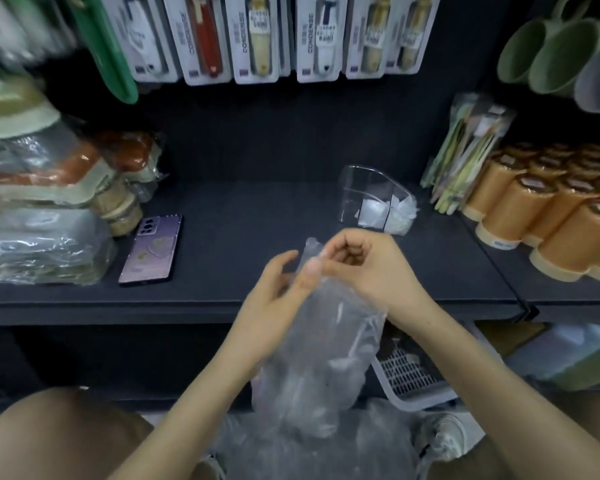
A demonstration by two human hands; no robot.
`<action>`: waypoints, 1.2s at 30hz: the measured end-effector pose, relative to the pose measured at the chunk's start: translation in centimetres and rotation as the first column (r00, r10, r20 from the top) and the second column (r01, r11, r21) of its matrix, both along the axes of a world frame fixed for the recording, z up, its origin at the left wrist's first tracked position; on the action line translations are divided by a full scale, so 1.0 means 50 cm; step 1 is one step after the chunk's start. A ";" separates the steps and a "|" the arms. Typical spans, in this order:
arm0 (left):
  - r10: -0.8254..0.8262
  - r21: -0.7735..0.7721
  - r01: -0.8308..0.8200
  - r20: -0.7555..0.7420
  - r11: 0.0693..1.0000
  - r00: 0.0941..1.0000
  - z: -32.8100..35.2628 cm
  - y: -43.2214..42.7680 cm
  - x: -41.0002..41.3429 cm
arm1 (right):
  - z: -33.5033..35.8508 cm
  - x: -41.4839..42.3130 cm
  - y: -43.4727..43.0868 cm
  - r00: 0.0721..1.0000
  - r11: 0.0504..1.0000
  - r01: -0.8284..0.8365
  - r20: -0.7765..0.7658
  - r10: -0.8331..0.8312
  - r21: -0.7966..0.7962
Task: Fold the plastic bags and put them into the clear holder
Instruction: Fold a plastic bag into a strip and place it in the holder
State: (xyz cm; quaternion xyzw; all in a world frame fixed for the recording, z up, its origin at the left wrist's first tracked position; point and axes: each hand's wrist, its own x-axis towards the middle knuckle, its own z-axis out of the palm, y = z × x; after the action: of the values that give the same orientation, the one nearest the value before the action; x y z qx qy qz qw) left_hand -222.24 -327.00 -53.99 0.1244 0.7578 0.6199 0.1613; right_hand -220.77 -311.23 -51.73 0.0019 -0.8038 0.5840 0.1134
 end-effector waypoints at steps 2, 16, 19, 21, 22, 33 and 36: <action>-0.008 0.164 -0.016 0.145 0.986 0.989 0.004 0.002 -0.008 | -0.005 0.007 -0.014 0.997 0.996 -0.074 0.006 0.073 0.060; -0.006 0.536 -0.138 0.258 0.833 0.966 0.007 -0.041 -0.065 | 0.006 0.022 0.016 0.997 0.962 0.049 0.039 -0.062 0.269; 0.007 0.587 -0.166 0.264 0.793 0.965 0.011 -0.043 -0.070 | -0.004 0.012 0.003 0.997 0.936 0.069 0.019 -0.081 0.346; 0.050 0.601 -0.208 0.269 0.772 0.962 0.013 -0.044 -0.075 | -0.006 0.007 0.000 0.994 0.960 0.105 -0.027 -0.102 0.259; 0.077 0.607 -0.234 0.274 0.759 0.959 0.013 -0.047 -0.078 | -0.006 0.006 0.002 0.994 0.976 0.109 -0.038 -0.103 0.189; 0.312 0.523 -0.404 0.259 0.751 0.914 0.018 -0.114 -0.131 | 0.025 0.010 0.093 0.993 0.975 0.119 0.017 -0.118 -0.185; 0.437 0.368 -0.443 0.104 0.818 0.893 0.029 -0.132 -0.144 | 0.035 0.005 0.101 0.992 0.983 0.123 0.026 -0.120 -0.137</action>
State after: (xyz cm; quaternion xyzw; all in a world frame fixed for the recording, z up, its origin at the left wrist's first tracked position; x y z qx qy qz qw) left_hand -229.46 -333.60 -52.52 -0.0296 0.6293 0.7766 -0.0077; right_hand -220.50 -306.16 -49.98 -0.0602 -0.7610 0.6302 0.1415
